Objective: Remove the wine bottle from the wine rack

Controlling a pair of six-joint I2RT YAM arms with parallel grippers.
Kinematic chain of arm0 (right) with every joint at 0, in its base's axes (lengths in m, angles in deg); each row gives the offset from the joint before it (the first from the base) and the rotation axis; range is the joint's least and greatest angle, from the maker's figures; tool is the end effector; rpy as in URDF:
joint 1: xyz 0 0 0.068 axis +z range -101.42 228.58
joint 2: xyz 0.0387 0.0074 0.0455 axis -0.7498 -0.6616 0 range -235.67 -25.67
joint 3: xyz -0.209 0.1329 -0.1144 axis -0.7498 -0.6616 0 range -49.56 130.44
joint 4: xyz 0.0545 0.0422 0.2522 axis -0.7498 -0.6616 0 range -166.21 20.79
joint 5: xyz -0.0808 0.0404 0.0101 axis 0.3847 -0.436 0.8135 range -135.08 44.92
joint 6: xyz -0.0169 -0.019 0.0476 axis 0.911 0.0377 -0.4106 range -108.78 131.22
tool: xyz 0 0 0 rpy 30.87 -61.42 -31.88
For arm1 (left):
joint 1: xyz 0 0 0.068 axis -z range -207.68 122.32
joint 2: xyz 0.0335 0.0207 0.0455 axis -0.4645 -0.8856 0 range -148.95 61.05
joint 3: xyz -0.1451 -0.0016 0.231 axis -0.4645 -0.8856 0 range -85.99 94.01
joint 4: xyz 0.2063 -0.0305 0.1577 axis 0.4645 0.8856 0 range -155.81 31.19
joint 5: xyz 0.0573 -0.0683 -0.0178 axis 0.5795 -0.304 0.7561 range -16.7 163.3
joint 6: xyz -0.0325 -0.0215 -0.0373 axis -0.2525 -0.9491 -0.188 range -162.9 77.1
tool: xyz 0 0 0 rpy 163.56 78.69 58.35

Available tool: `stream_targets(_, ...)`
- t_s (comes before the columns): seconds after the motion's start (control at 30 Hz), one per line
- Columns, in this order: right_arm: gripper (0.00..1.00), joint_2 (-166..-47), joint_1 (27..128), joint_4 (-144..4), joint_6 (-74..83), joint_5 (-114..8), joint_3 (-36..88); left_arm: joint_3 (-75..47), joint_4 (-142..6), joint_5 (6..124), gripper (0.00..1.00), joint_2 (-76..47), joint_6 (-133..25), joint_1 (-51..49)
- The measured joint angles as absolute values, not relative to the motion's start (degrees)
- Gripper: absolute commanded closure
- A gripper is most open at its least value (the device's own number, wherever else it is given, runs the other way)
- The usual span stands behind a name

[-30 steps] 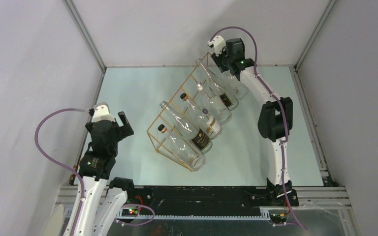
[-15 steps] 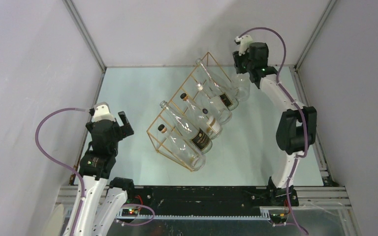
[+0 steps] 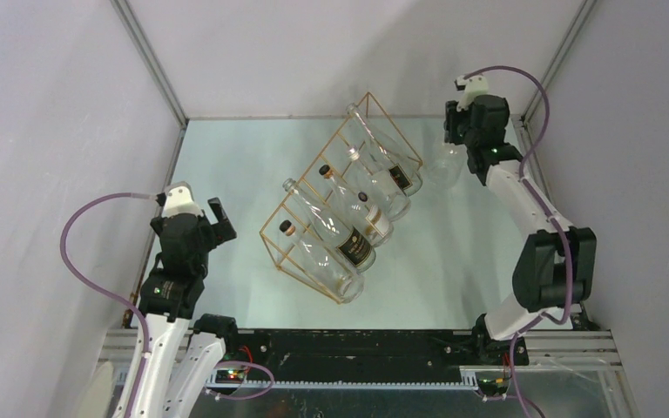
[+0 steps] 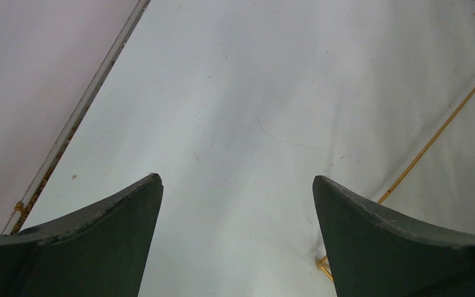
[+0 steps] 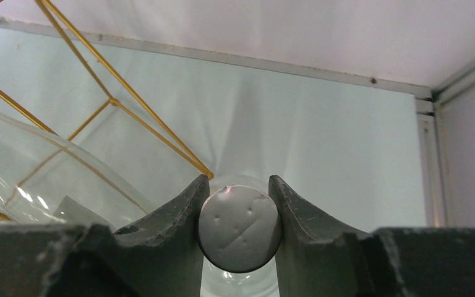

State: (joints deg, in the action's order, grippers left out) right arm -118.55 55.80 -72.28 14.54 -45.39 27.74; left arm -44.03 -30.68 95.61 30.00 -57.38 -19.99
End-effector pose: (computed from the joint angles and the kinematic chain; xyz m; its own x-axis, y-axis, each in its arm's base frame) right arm 0.3862 0.0492 0.3341 -0.3091 -0.0975 -0.9460 -0.1491 0.9874 -0.0530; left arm 0.1214 -0.0028 0.3111 -0.3389 -0.1877 -0.9219 -0.3139 0.9463 -0.0772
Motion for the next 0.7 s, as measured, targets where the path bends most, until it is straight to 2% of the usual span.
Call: stream_targets(0.7, 1.00, -83.02, 52.87, -87.38, 8.18, -32.45, 12.42, -44.06, -30.85, 95.54, 0.02, 31.20, -57.38, -19.99)
